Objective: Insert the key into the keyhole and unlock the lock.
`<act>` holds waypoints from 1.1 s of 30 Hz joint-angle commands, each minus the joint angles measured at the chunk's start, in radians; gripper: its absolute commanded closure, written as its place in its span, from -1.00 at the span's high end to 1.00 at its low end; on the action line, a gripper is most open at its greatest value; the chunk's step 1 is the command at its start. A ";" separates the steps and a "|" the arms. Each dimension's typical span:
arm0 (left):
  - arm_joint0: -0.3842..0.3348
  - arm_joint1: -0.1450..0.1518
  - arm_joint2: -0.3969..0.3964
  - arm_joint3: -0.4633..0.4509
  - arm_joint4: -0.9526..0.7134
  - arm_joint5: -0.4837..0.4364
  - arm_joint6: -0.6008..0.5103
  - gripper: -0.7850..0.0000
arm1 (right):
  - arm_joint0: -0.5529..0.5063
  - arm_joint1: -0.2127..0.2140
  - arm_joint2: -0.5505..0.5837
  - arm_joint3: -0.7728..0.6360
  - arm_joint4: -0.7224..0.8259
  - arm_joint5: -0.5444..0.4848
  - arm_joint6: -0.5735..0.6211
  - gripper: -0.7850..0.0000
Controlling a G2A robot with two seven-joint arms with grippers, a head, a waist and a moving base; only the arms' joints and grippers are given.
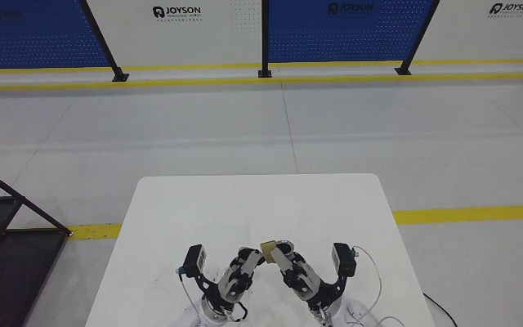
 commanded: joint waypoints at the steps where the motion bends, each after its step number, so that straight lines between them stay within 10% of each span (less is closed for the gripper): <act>1: -0.001 -0.001 0.000 0.002 0.002 0.000 0.000 -1.00 | 0.000 0.000 0.000 0.000 0.000 0.000 0.000 -1.00; 3: -0.001 -0.001 0.001 0.004 0.001 0.000 0.000 -0.91 | -0.001 0.001 0.001 0.000 0.002 0.000 -0.003 -1.00; 4: -0.001 -0.002 0.001 0.005 0.001 0.000 0.000 -0.46 | -0.001 0.001 0.002 0.000 0.003 -0.001 -0.004 -1.00; 6: -0.002 -0.002 0.001 0.005 0.000 0.000 0.000 -0.17 | -0.001 0.001 0.002 0.001 0.005 -0.003 -0.005 -1.00; 9: -0.002 -0.003 0.001 0.006 0.000 0.000 0.000 -0.04 | -0.001 0.001 0.002 0.001 0.010 -0.002 -0.006 -1.00; 33: -0.003 0.030 0.019 0.025 -0.033 0.000 -0.007 -0.31 | -0.007 0.008 0.050 -0.009 -0.026 0.030 -0.021 -1.00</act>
